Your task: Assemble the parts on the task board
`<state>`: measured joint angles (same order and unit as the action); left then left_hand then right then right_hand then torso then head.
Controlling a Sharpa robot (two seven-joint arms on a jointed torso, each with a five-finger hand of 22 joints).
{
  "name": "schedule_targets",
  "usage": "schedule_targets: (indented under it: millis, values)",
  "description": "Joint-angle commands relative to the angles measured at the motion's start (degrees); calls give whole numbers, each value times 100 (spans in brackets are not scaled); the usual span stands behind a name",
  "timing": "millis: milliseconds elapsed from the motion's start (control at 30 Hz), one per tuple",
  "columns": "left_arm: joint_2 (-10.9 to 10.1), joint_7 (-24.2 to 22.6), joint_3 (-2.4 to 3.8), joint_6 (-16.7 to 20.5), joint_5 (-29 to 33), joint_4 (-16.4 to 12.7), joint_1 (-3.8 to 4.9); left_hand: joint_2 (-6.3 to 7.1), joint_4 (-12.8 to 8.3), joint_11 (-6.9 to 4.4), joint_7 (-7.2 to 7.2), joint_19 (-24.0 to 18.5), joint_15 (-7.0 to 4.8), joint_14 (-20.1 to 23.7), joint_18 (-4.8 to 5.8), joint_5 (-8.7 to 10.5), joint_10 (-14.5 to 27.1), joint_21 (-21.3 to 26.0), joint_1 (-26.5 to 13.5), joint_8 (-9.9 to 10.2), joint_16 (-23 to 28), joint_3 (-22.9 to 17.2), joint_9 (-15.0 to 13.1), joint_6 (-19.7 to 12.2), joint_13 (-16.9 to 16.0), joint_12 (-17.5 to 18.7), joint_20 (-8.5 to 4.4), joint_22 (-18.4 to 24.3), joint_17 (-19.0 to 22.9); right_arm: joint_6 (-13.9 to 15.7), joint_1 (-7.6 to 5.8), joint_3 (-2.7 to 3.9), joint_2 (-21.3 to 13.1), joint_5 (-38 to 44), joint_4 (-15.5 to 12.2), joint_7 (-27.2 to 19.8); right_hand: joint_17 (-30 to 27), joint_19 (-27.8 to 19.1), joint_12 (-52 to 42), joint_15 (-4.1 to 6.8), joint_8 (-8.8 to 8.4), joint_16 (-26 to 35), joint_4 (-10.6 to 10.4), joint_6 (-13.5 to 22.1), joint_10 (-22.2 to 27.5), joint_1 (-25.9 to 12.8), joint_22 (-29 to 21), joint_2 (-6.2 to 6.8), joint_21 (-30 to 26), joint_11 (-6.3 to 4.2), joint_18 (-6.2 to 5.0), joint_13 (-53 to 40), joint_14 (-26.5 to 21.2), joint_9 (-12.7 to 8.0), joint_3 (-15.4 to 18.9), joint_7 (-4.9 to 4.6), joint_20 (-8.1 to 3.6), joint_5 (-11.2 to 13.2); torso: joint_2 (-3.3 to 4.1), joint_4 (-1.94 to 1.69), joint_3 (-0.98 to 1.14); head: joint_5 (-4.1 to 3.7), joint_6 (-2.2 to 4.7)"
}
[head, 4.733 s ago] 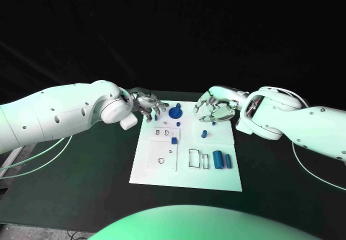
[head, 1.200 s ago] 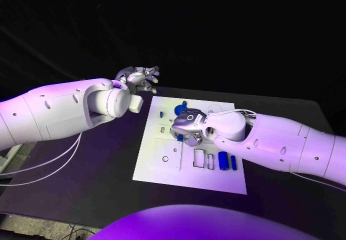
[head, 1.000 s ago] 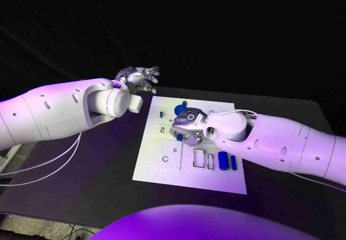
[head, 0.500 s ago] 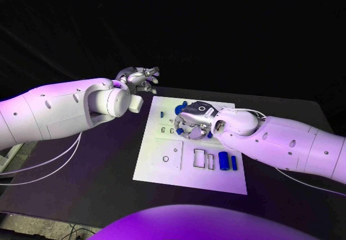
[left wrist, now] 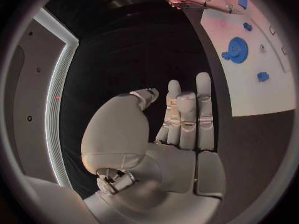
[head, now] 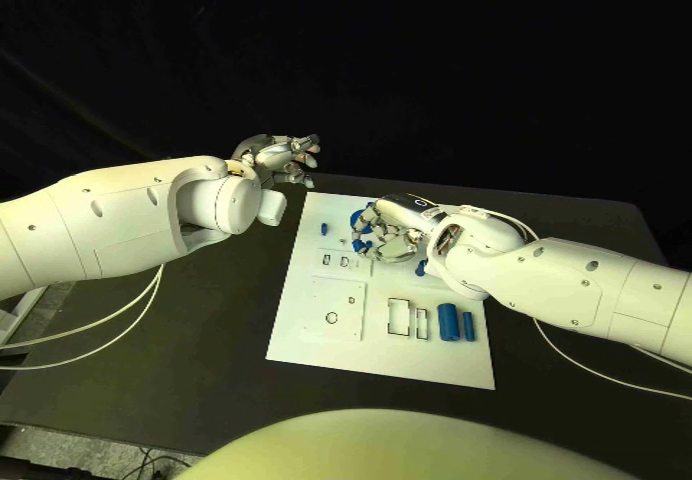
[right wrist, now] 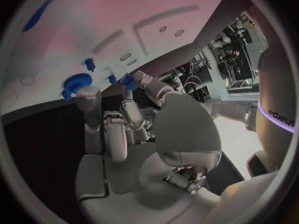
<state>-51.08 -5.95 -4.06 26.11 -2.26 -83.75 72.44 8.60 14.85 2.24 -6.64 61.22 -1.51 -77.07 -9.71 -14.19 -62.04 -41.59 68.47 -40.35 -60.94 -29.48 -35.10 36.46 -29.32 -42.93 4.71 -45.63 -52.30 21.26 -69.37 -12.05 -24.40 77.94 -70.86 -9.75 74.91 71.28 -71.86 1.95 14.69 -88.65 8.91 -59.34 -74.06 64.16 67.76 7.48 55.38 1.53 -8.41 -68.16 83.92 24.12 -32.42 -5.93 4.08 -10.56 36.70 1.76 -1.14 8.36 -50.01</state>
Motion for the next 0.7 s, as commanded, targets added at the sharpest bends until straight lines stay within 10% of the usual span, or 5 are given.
schedule_targets:
  millis: [33,200,467,700]
  values:
    - [6,1,6,-70,-41,-8,8,9,-31,-10,-8,30,4,20,-70,-3,29,36,70,-36,30,-1,6,-51,6,26,20,9,1,65,24,0,10,-459,17,-26,965,-45,71,-14,-25,37,-36,34,47,70,-7,29,-23,2,58,71,438,15,-15,2,6,-25,0,-11,1,5,1]
    - [6,19,4,-254,-104,-1,5,57,-77,-11,-6,46,2,11,-70,29,39,60,109,-42,24,13,36,-36,31,28,18,20,-6,174,43,0,-16,-820,5,37,1072,5,-428,-18,-27,-1,-43,19,-392,106,67,55,59,5,74,-474,473,30,-1,2,6,-39,2,-4,-3,16,1]
    - [25,161,-17,-689,-146,0,-65,35,109,-68,28,523,-61,-640,-10,38,-312,-252,-39,818,-1159,226,840,536,65,-310,-46,-309,-1330,494,70,0,-123,-1379,-104,-6,1212,85,-788,-17,-30,-50,-79,-10,-656,133,174,52,182,2,98,-855,518,50,14,8,3,-80,6,2,1,12,1]
    - [-54,509,-25,-1150,-348,-104,-160,-285,189,-174,139,1251,-163,-1041,232,-729,-664,-1596,-697,1133,-2094,775,1102,1056,-336,-889,-150,-1543,-2515,773,104,3,-275,-1657,-262,56,1291,125,-926,-14,-29,-75,-102,-26,-761,129,222,57,239,-2,108,-1009,543,60,30,14,0,-86,-2,2,6,-4,1]
